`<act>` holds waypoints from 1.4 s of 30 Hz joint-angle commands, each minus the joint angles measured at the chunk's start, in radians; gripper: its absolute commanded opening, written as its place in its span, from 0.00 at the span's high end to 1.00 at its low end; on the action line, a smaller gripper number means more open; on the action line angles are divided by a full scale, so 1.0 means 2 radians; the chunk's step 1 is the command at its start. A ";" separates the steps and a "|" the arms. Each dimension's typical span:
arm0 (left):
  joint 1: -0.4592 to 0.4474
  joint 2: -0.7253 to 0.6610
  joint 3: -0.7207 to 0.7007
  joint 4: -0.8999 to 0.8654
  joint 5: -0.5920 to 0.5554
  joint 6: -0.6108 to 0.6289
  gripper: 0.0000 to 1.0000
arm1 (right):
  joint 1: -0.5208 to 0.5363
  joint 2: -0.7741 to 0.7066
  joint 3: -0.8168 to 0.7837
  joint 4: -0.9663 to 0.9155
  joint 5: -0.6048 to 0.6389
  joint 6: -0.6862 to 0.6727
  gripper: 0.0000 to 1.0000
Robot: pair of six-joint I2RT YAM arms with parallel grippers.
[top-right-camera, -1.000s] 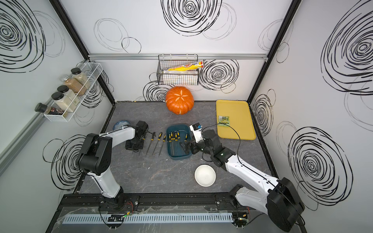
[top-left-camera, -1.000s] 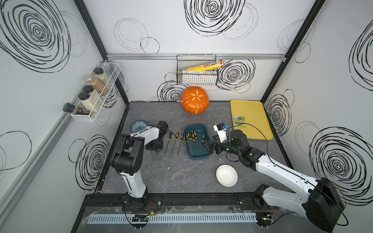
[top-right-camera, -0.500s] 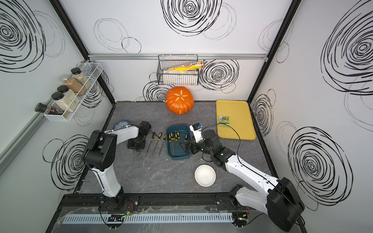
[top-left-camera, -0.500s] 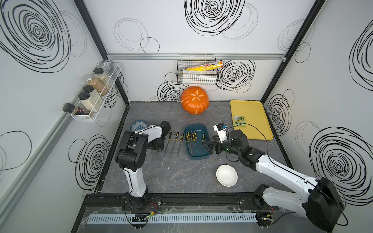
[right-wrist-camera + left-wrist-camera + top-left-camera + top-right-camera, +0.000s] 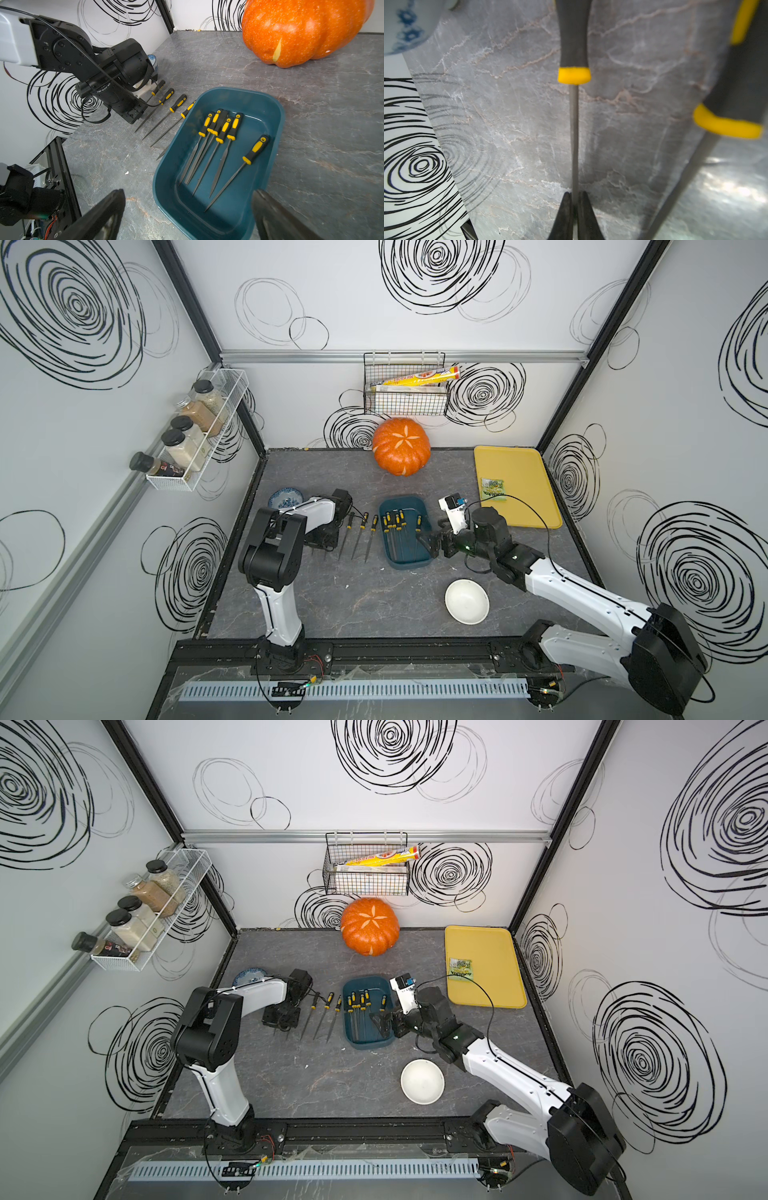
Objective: Take the file tool out of the storage box
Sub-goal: Place the file tool at the center of the board.
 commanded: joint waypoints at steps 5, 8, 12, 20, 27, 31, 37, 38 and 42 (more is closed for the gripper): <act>-0.003 0.004 0.000 -0.002 0.037 0.008 0.93 | -0.002 0.005 -0.005 0.006 0.003 0.000 0.00; 0.004 -0.006 -0.001 0.007 0.072 0.025 1.00 | -0.002 0.005 -0.006 0.005 0.005 0.000 0.00; 0.023 -0.020 -0.003 0.013 0.123 0.036 1.00 | -0.002 0.005 -0.007 0.006 0.004 0.001 0.00; 0.043 -0.025 -0.015 0.020 0.160 0.048 0.94 | -0.002 0.008 -0.008 0.006 0.004 0.001 0.00; 0.045 -0.022 -0.018 0.021 0.161 0.046 0.88 | -0.002 0.009 -0.006 0.005 0.003 0.001 0.00; 0.047 -0.020 -0.018 0.023 0.168 0.047 0.89 | -0.002 0.009 -0.006 0.004 0.003 0.001 0.00; 0.050 -0.013 -0.020 0.024 0.171 0.047 0.84 | -0.002 0.009 -0.006 0.004 0.003 0.000 0.00; 0.051 -0.013 -0.021 0.025 0.172 0.046 0.84 | -0.002 0.009 -0.007 0.003 0.004 0.001 0.00; 0.051 -0.014 -0.022 0.025 0.172 0.046 0.84 | -0.002 0.010 -0.007 0.003 0.003 0.001 0.00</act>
